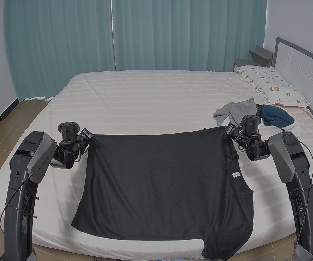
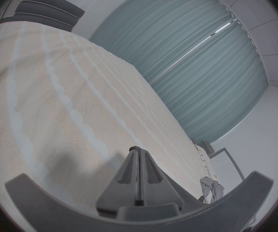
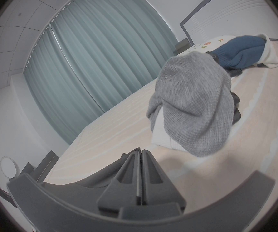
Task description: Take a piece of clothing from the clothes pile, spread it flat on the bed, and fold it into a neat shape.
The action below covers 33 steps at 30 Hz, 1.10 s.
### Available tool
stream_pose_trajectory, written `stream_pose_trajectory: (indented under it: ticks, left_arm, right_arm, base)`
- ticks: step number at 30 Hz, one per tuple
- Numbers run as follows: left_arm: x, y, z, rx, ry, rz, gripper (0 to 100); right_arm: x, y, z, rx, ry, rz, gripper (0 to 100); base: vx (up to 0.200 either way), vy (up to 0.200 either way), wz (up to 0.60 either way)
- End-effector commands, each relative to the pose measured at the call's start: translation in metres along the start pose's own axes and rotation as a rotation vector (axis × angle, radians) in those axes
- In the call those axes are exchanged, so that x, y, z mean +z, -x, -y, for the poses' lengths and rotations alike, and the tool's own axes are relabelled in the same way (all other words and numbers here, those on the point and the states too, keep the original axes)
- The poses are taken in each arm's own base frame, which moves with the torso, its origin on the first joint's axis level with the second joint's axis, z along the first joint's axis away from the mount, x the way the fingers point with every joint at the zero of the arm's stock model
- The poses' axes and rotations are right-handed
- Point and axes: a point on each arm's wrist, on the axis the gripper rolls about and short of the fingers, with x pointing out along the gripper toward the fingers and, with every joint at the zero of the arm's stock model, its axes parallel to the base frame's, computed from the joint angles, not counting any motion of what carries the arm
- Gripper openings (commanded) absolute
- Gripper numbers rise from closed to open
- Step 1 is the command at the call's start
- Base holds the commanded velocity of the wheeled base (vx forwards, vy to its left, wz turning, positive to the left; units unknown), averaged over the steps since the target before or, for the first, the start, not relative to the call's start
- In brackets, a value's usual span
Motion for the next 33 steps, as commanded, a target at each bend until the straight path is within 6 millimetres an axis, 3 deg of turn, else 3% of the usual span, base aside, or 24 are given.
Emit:
stream_pose_trajectory:
  ticks: [1,2,9,13,14,16,20,21,22,23,24,26,29,30,32,33]
  left_arm:
    - [-0.003,-0.001,-0.002,0.006,0.001,-0.007,0]
    - [-0.003,-0.001,-0.002,0.007,0.002,-0.01,100]
    - [-0.005,0.0,-0.002,0.019,0.001,-0.022,100]
    - [-0.003,0.001,-0.003,0.022,0.005,-0.02,100]
    - [0.001,0.005,-0.001,0.025,0.008,-0.015,100]
    - [0.008,0.014,0.006,0.023,0.008,-0.009,100]
    - [0.016,0.046,0.019,0.031,0.017,-0.036,100]
    - [0.017,0.047,0.02,0.031,0.017,-0.036,100]
    - [0.021,0.064,0.026,0.023,0.018,-0.039,100]
    - [0.022,0.075,0.028,0.021,0.018,-0.041,100]
    - [0.022,0.075,0.028,0.021,0.018,-0.041,100]
    - [0.025,0.098,0.035,0.025,0.019,-0.053,100]
    - [0.02,0.127,0.034,0.055,0.027,-0.106,100]
    - [0.02,0.13,0.034,0.057,0.028,-0.112,100]
    - [0.013,0.159,0.033,0.073,0.04,-0.169,100]
    - [0.011,0.164,0.032,0.077,0.041,-0.18,100]
  right_arm:
    - [-0.01,-0.002,0.007,-0.012,-0.002,-0.018,100]
    - [-0.011,-0.002,0.007,-0.011,-0.002,-0.02,100]
    - [-0.017,-0.003,0.008,-0.052,-0.007,-0.02,100]
    - [-0.01,-0.002,0.005,-0.091,-0.006,0.021,100]
    - [0.003,0.001,-0.002,-0.09,-0.01,0.056,100]
    - [0.007,0.012,-0.007,-0.111,-0.011,0.04,100]
    - [0.011,0.054,-0.018,-0.127,-0.014,-0.026,100]
    - [0.011,0.056,-0.018,-0.127,-0.014,-0.028,100]
    - [0.016,0.077,-0.025,-0.111,-0.014,-0.035,100]
    - [0.019,0.092,-0.029,-0.111,-0.016,-0.043,100]
    - [0.019,0.092,-0.029,-0.111,-0.016,-0.043,100]
    - [0.021,0.127,-0.037,-0.127,-0.034,-0.088,100]
    - [0.019,0.168,-0.041,-0.14,-0.102,-0.145,100]
    - [0.02,0.172,-0.042,-0.136,-0.11,-0.148,100]
    - [0.02,0.203,-0.046,-0.128,-0.192,-0.17,100]
    - [0.02,0.208,-0.047,-0.129,-0.208,-0.171,100]
  base:
    - [0.0,0.0,0.0]
    - [0.0,0.0,0.0]
    - [0.0,0.0,0.0]
    - [0.0,0.0,0.0]
    - [0.0,0.0,0.0]
    - [0.0,0.0,0.0]
    - [0.0,0.0,0.0]
    - [0.0,0.0,0.0]
    - [0.0,0.0,0.0]
    - [0.0,0.0,0.0]
    - [0.0,0.0,0.0]
    - [0.0,0.0,0.0]
    - [0.0,0.0,0.0]
    - [0.0,0.0,0.0]
    - [0.0,0.0,0.0]
    - [0.0,0.0,0.0]
